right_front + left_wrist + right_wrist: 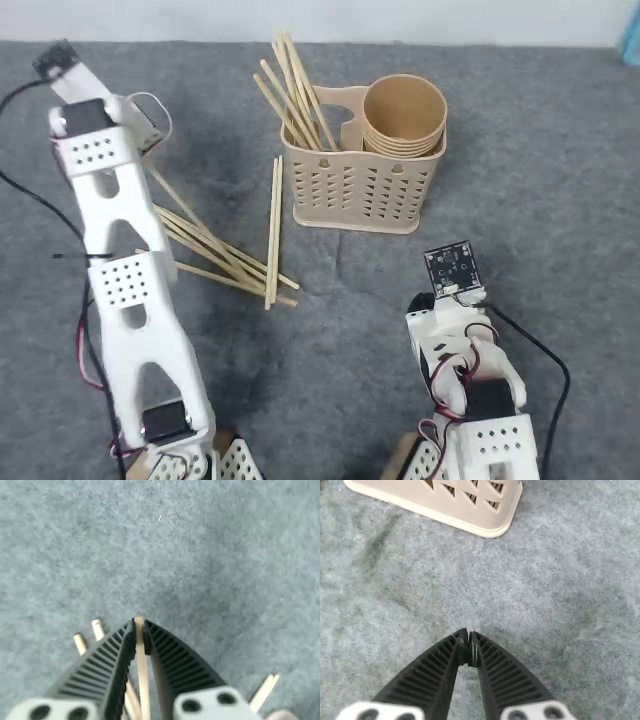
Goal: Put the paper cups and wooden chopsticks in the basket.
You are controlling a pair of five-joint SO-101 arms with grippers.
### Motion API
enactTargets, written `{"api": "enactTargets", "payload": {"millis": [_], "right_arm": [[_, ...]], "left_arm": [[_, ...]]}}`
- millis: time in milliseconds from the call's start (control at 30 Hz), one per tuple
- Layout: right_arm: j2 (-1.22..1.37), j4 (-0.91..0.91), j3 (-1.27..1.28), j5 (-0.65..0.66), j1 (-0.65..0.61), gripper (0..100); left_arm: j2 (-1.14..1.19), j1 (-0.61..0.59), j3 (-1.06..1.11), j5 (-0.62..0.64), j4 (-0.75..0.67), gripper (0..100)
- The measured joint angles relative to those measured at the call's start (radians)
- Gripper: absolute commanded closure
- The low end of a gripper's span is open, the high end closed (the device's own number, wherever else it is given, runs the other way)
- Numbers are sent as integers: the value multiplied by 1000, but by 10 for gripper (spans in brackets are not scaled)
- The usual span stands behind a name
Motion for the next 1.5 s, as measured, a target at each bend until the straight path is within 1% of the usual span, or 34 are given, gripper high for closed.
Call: {"api": "enactTargets", "payload": {"millis": [200,300,400,700,900,1033,1200,1333,1500], "right_arm": [[0,0,0,0,0,990],[0,0,0,0,0,990],[0,0,0,0,0,990],[0,0,0,0,0,990],[0,0,0,0,0,990],[0,0,0,0,0,990],[0,0,0,0,0,990],[0,0,0,0,0,990],[0,0,0,0,0,990]], "left_arm": [[-281,5,370,-26,0,988],[-414,23,496,-83,0,988],[-525,41,559,-127,0,988],[-773,52,629,-143,0,988],[-965,55,718,-265,3,988],[-1137,58,833,-292,5,988],[-1347,97,1057,-361,3,988],[-1524,126,1243,-365,-109,988],[-1763,173,1461,-365,-331,988]]}}
